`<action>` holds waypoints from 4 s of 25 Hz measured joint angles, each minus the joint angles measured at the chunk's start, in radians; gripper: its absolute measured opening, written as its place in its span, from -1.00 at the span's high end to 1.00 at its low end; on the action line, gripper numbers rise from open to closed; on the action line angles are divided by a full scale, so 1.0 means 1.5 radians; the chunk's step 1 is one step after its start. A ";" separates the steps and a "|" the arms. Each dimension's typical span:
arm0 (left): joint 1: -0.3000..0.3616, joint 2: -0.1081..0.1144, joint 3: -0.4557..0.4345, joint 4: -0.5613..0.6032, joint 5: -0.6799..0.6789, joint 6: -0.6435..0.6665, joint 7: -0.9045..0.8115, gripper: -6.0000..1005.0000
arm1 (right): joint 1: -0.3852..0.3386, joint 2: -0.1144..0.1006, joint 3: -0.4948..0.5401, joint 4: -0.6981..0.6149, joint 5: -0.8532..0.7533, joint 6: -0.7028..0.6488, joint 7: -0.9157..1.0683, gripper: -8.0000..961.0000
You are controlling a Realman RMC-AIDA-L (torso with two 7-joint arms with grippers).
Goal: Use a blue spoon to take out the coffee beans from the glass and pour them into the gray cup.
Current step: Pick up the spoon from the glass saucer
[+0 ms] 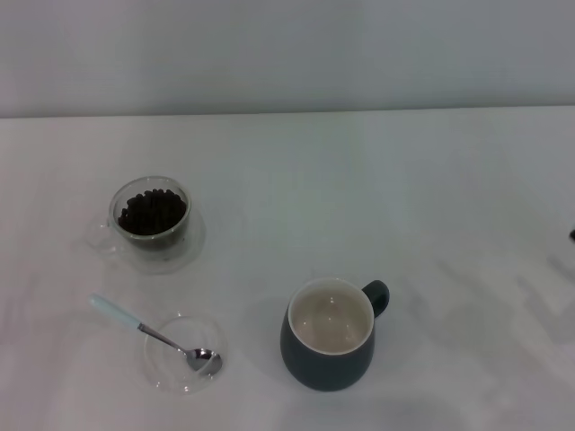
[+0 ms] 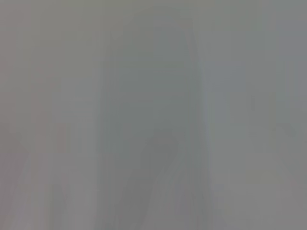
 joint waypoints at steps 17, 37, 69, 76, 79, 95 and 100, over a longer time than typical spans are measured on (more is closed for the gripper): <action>-0.013 0.002 0.257 -0.021 0.000 -0.080 -0.482 -0.63 | 0.085 -0.058 0.084 0.003 0.008 -0.022 -0.002 -0.28; -0.071 0.005 0.382 -0.070 0.008 -0.146 -0.522 -0.63 | 0.098 -0.041 0.081 -0.003 0.020 -0.004 -0.033 -0.28; -0.106 0.014 0.406 -0.061 0.074 -0.177 -0.504 -0.59 | 0.051 -0.011 0.081 0.001 0.020 -0.032 -0.035 -0.27; -0.099 0.015 0.401 -0.060 0.065 -0.173 -0.497 -0.48 | 0.042 -0.010 0.082 -0.001 0.020 -0.033 -0.035 -0.27; -0.099 0.016 0.401 -0.060 0.064 -0.173 -0.495 -0.47 | 0.041 -0.010 0.082 0.000 0.020 -0.037 -0.035 -0.27; -0.105 0.022 0.406 -0.060 0.066 -0.174 -0.501 -0.43 | 0.041 -0.010 0.079 0.001 0.018 -0.047 -0.036 -0.27; -0.105 0.022 0.406 -0.060 0.069 -0.172 -0.507 -0.31 | 0.038 -0.010 0.080 0.004 0.019 -0.060 -0.036 -0.27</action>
